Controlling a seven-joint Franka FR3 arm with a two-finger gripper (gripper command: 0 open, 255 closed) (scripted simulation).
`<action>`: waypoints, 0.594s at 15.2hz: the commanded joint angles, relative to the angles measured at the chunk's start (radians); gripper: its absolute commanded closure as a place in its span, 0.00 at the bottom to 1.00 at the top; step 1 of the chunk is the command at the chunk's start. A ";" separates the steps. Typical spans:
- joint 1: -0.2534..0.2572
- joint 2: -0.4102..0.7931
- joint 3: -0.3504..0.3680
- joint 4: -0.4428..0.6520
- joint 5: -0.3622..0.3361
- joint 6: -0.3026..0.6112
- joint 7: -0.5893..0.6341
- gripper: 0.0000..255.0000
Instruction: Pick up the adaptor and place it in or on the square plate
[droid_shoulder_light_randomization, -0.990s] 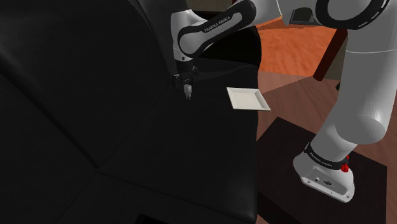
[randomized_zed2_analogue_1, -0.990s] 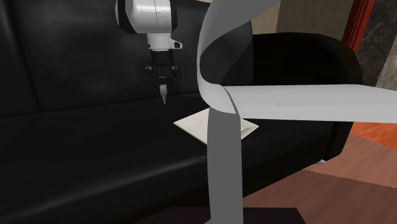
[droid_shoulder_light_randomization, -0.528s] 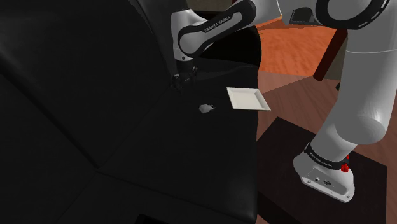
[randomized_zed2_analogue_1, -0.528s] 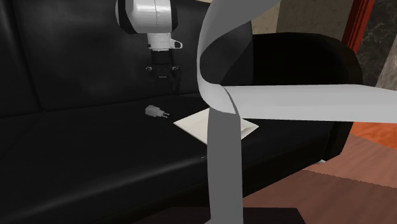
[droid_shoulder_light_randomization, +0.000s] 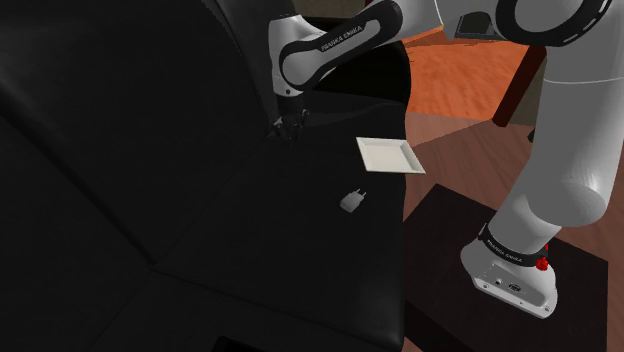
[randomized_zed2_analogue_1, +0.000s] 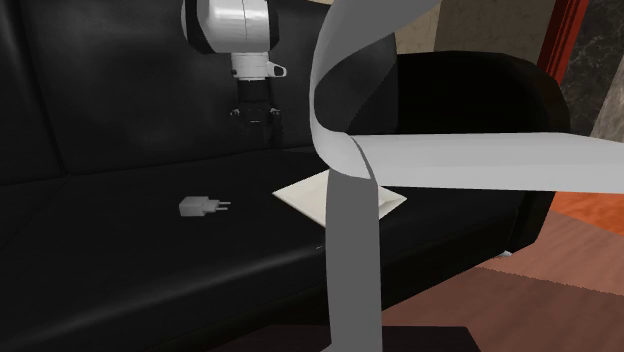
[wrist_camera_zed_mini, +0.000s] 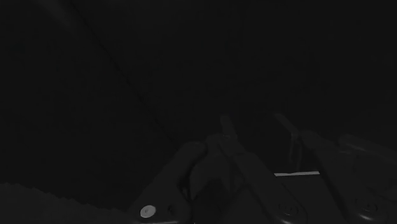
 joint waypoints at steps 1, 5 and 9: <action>0.002 -0.030 0.009 -0.045 0.003 0.016 -0.015 0.00; 0.012 -0.153 0.047 -0.217 0.026 0.072 -0.080 0.00; 0.025 -0.280 0.080 -0.380 0.063 0.118 -0.159 0.00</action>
